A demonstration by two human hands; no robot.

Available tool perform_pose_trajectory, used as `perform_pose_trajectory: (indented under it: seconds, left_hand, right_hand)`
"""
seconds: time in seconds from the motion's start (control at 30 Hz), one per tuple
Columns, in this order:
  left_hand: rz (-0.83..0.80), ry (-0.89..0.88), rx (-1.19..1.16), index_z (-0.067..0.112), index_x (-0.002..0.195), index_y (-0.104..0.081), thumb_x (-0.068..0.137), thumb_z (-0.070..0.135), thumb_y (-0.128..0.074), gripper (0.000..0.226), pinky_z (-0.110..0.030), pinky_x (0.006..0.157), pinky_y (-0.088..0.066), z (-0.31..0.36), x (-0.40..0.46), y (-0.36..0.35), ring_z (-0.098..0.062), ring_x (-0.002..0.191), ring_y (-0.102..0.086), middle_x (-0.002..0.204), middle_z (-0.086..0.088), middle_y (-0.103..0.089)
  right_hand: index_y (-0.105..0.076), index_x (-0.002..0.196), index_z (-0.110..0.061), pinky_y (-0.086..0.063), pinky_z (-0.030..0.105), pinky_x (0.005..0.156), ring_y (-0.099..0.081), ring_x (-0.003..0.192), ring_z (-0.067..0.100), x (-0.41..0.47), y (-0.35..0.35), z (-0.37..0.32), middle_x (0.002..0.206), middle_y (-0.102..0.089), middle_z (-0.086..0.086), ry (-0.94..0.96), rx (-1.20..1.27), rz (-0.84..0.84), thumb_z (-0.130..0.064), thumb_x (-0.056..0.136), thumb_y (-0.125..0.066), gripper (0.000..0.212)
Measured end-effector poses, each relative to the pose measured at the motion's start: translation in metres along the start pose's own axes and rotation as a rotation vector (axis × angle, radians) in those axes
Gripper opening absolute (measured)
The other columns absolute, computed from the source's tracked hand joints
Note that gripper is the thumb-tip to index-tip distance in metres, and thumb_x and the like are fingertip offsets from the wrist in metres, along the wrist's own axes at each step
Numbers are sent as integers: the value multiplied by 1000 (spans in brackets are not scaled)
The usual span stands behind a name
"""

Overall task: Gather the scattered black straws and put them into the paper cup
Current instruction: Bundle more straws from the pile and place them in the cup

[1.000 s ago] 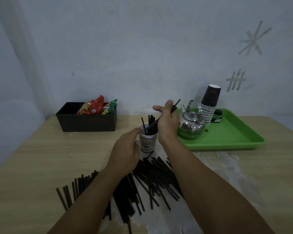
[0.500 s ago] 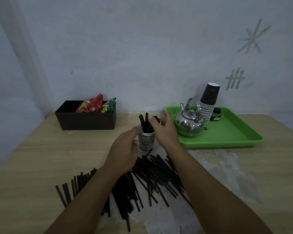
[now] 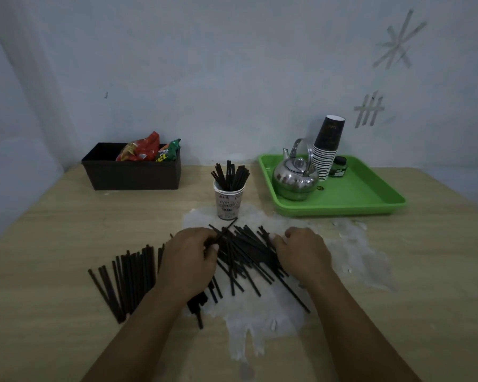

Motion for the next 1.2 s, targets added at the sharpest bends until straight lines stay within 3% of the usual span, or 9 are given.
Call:
perform_pose_trajectory:
  seconds: [0.2, 0.37, 0.47, 0.7, 0.93, 1.2]
  left_hand:
    - [-28, -51, 109, 17, 104, -65, 86, 25, -58, 21, -38, 85, -47, -5, -15, -9, -21, 95, -56, 97, 1, -66]
    - [-49, -63, 119, 14, 109, -64, 87, 19, -56, 24, -41, 94, -45, -7, -20, -14, -24, 103, -56, 106, -2, -66]
    - [-38, -54, 110, 12, 111, -64, 85, 11, -58, 27, -40, 98, -41, -5, -21, -14, -26, 106, -56, 110, -5, -66]
    - [3, -73, 52, 9, 109, -64, 83, 3, -56, 28, -33, 93, -40, -2, -22, -9, -25, 100, -56, 105, -6, -66]
    - [7, -79, 37, 9, 108, -64, 82, 2, -57, 27, -36, 90, -44, 0, -21, -8, -24, 97, -57, 102, -6, -67]
    - [28, -79, 11, 10, 110, -63, 85, 1, -56, 28, -28, 92, -36, 2, -21, -7, -24, 102, -55, 107, -6, -66]
  right_hand:
    - [-59, 124, -13, -39, 47, 97, -42, 121, 34, -18, -18, -24, 129, -49, 15, 30, -123, -36, -83, 82, -24, 89]
    - [-55, 126, -15, -36, 46, 94, -40, 120, 31, -25, -26, -48, 128, -47, 11, 92, -158, -33, -92, 71, -27, 99]
    - [-54, 125, -16, -37, 44, 93, -41, 119, 30, -29, -28, -56, 126, -47, 10, 143, -163, -33, -88, 73, -36, 90]
    - [-58, 122, -15, -45, 37, 89, -50, 112, 29, -31, -31, -68, 119, -54, 11, 250, -15, -92, -56, 88, -56, 54]
    - [-63, 111, -12, -39, 27, 69, -60, 95, 26, -26, -33, -69, 108, -62, 10, 260, 105, -104, -35, 94, -56, 29]
    - [-59, 109, -9, -35, 28, 70, -50, 86, 19, -23, -24, -61, 102, -58, 9, 257, 218, -89, -29, 100, -49, 24]
Point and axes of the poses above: each hand's wrist, its own x-axis towards the middle knuckle, its own y-axis out of the back of the hand, z = x × y, the point moved 10 cm from there along x, towards the middle knuckle
